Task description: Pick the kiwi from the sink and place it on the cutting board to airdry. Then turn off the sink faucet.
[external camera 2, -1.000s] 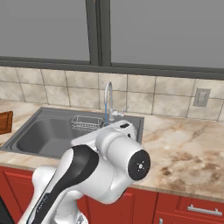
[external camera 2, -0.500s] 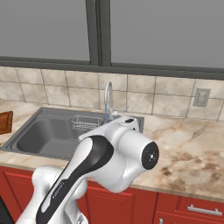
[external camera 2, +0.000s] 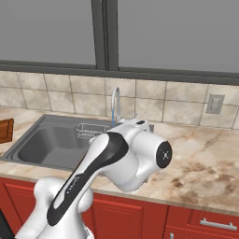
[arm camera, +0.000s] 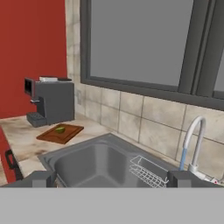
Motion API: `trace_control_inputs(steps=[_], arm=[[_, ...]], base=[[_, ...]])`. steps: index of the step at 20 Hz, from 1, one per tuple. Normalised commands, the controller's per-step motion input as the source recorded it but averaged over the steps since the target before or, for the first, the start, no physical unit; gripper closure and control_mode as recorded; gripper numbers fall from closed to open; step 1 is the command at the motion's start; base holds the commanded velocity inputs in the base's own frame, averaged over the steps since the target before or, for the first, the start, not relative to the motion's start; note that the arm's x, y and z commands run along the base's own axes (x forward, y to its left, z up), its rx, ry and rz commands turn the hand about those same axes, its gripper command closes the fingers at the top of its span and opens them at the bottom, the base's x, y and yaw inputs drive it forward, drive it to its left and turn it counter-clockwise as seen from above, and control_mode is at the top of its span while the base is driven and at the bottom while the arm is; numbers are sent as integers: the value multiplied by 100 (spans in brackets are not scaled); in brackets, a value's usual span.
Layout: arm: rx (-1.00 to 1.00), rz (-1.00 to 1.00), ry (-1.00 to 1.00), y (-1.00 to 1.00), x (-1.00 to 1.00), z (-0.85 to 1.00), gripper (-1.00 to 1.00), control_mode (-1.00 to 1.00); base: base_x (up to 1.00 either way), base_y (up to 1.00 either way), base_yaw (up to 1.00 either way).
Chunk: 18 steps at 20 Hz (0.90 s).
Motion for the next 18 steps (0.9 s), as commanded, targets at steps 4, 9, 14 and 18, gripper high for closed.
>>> trace_control_inputs(steps=[4, 9, 14, 18], arm=[[0, 2, 0, 0, 39, -24, -100, -100], [0, 4, 0, 0, 40, -25, -100, -100], [0, 5, 0, 0, 36, -21, -100, -100], [0, 4, 0, 0, 36, -14, -100, -100]], base=[[0, 0, 0], [0, 0, 0], [0, 0, 0], [0, 0, 0]])
